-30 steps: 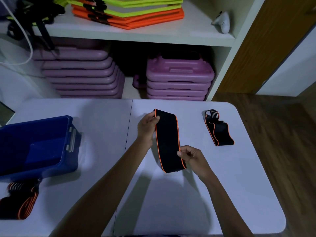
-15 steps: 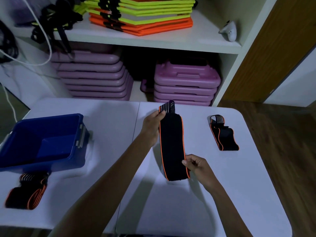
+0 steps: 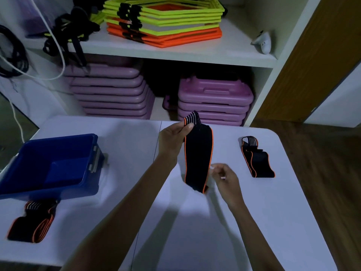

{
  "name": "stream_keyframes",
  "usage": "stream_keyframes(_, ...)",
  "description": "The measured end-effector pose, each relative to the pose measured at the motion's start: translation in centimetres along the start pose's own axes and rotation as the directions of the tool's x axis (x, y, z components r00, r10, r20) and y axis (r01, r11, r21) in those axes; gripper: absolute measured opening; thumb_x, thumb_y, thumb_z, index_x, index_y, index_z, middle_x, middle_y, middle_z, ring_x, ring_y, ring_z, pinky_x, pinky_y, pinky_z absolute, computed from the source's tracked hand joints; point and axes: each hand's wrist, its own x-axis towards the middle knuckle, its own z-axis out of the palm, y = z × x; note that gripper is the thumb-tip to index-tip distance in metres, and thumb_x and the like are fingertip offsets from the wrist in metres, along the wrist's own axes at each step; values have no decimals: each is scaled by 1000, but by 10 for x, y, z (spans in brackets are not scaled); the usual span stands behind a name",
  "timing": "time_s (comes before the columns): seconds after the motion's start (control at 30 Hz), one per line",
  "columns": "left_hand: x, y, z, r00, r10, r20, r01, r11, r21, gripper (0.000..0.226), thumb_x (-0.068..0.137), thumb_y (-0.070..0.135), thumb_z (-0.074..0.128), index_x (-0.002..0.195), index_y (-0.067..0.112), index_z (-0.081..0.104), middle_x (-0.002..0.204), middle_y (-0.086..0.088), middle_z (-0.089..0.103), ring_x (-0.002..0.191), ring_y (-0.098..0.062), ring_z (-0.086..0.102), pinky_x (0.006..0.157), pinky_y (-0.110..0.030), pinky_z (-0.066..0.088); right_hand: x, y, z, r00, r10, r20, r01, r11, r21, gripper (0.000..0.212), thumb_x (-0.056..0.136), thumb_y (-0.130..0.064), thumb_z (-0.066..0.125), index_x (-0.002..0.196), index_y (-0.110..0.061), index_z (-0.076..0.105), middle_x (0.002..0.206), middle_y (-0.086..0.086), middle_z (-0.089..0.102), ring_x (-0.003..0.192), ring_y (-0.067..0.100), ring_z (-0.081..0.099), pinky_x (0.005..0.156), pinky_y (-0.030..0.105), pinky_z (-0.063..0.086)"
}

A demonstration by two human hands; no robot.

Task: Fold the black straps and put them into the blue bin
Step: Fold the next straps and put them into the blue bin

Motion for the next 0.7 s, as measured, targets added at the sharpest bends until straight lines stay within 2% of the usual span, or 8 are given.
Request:
stream_keyframes(0.07,-5,1,4,999,-10,-41,9,1000,-13,19,69,30,77,82,17,76,85,-9,71,83,-24,67,92,-50,52,0,-29,2,970,-168,-176,167,986,-20,12,89,-11,61,95,-20,64,92,4,65,73,0,56,64,11,42)
stream_keyframes(0.17,-12,4,13,996,-59,-70,54,996,-74,25,67,30,78,83,11,73,80,-8,70,76,-20,63,86,-45,54,0,-67,7,896,-415,-158,378,900,-219,36,83,-33,69,116,-25,58,109,-6,61,95,4,57,76,18,44)
stream_keyframes(0.23,-16,9,19,994,-106,-4,104,983,-153,25,71,23,77,77,2,65,60,-3,60,57,-16,56,64,-33,56,2,-82,16,869,-476,-132,406,841,-357,56,78,-46,70,126,-24,51,122,-9,57,112,7,52,87,23,45)
stream_keyframes(0.3,-19,17,23,990,-102,94,119,974,-195,25,77,17,73,68,6,52,46,7,37,42,-11,33,45,-21,36,6,-91,25,861,-484,-156,406,839,-363,61,77,-47,68,130,-23,49,127,-9,56,118,7,51,92,27,47)
stream_keyframes(0.43,-20,33,18,990,-78,120,101,976,-195,7,79,12,71,78,6,68,67,-6,62,66,-20,57,72,-32,52,16,-98,31,853,-482,-199,435,868,-239,49,82,-39,67,126,-19,56,122,-8,63,111,7,58,90,34,51)
stream_keyframes(0.53,-14,36,7,990,-53,135,71,988,-136,21,75,15,74,85,-2,67,88,-17,67,86,-24,65,95,-42,52,18,-101,30,832,-518,-199,486,853,-191,32,88,-32,64,117,-20,66,111,-9,70,101,3,63,85,29,53)
stream_keyframes(0.63,-10,33,-1,989,2,145,7,998,-62,46,67,29,78,77,-9,55,77,-15,55,80,-23,56,97,-46,48,18,-105,31,821,-532,-207,510,847,-152,20,90,-21,62,107,-19,71,101,-9,74,90,6,67,76,18,52)
stream_keyframes(0.7,-9,29,-5,989,18,147,-16,1000,-12,53,67,34,78,73,-9,48,70,-17,42,72,-23,44,81,-39,47,17,-108,31,819,-527,-227,510,850,-134,17,89,-16,63,102,-15,73,93,-7,75,82,3,67,69,9,47)
